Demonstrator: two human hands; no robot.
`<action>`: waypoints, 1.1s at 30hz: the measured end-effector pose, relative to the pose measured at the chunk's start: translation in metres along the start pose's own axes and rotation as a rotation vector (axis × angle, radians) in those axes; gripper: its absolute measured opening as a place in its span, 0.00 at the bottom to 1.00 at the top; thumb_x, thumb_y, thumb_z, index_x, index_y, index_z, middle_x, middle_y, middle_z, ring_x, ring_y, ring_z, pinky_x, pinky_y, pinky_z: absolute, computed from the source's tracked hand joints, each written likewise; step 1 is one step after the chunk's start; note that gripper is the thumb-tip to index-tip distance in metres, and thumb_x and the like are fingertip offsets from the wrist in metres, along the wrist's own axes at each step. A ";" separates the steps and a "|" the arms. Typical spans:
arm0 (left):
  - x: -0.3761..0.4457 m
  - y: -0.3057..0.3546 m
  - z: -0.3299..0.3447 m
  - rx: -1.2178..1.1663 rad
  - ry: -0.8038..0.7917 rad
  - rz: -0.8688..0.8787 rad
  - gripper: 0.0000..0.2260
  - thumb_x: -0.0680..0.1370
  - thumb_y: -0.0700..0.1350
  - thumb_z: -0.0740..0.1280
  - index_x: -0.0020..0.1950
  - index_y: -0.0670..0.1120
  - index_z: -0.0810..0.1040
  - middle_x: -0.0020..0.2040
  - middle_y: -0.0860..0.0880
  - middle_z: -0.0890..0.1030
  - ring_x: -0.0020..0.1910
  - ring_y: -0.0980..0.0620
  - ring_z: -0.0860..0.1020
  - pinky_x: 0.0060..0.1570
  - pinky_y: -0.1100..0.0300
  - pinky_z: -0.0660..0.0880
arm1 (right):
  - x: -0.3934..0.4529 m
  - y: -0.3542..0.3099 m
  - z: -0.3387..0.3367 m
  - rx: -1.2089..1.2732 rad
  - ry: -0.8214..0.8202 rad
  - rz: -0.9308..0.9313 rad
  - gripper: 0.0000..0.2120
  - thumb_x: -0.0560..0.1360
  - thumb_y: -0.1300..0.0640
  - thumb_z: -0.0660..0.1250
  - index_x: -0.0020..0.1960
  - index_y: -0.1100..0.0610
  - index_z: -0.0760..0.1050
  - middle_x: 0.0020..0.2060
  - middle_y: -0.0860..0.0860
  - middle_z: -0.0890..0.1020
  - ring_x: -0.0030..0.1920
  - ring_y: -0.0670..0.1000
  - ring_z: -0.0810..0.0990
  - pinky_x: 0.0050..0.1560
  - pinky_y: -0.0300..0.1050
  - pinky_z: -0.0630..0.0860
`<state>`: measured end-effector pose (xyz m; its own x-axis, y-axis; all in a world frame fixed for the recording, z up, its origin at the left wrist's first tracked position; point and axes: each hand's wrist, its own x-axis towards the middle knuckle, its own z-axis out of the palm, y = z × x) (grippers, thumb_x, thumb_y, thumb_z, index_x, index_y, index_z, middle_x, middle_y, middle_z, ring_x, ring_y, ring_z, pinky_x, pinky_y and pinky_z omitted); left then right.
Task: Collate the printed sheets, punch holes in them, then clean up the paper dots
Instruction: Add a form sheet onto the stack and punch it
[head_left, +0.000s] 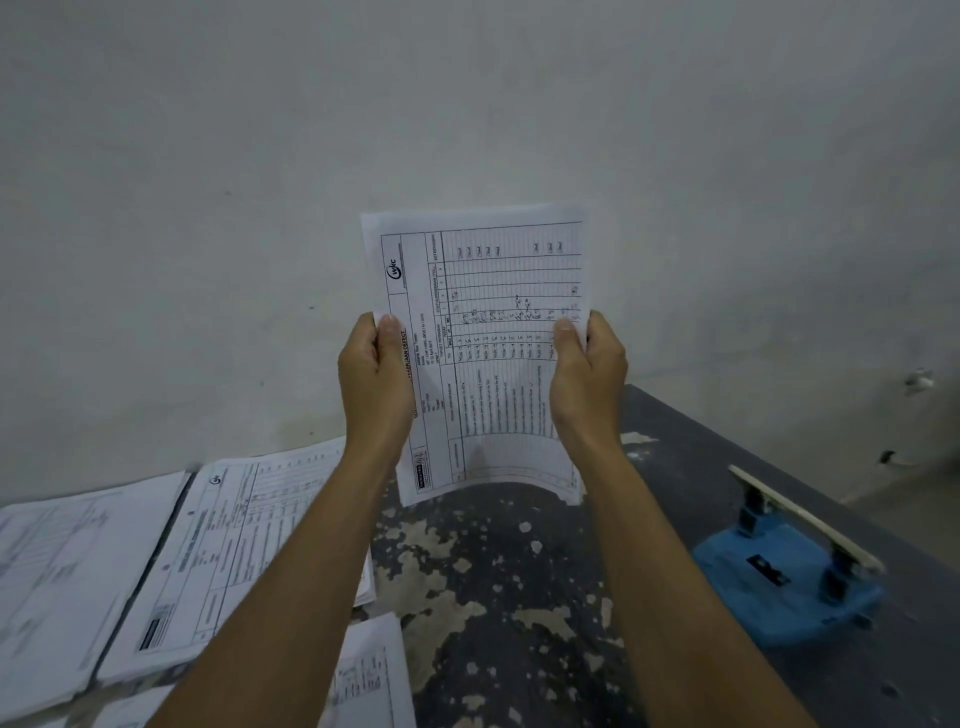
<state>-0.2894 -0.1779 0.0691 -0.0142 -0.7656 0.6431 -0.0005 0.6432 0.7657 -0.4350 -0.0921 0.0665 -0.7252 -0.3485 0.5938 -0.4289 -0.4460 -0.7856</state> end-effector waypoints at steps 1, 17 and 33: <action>0.000 0.005 -0.002 0.023 -0.006 0.035 0.15 0.85 0.51 0.55 0.39 0.50 0.64 0.33 0.55 0.65 0.29 0.61 0.62 0.29 0.70 0.62 | 0.001 -0.004 -0.003 -0.003 -0.005 0.004 0.13 0.83 0.56 0.59 0.39 0.53 0.69 0.33 0.48 0.74 0.29 0.37 0.71 0.30 0.30 0.70; -0.067 0.043 -0.018 0.143 -0.183 -0.079 0.16 0.85 0.47 0.56 0.38 0.48 0.63 0.33 0.51 0.66 0.32 0.54 0.63 0.34 0.57 0.61 | 0.002 -0.048 -0.103 -0.427 -0.220 0.190 0.18 0.79 0.50 0.65 0.66 0.56 0.70 0.43 0.43 0.77 0.40 0.40 0.75 0.37 0.37 0.73; -0.153 0.037 0.024 0.125 -0.366 -0.606 0.12 0.84 0.47 0.57 0.51 0.44 0.79 0.47 0.46 0.84 0.45 0.47 0.83 0.45 0.50 0.81 | -0.009 -0.017 -0.213 -0.686 -0.595 0.560 0.26 0.80 0.39 0.58 0.69 0.56 0.73 0.67 0.52 0.74 0.68 0.56 0.71 0.59 0.46 0.67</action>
<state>-0.3111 -0.0362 -0.0011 -0.3098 -0.9498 0.0438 -0.2288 0.1192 0.9662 -0.5360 0.0946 0.0378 -0.6128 -0.7893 -0.0382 -0.4620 0.3970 -0.7931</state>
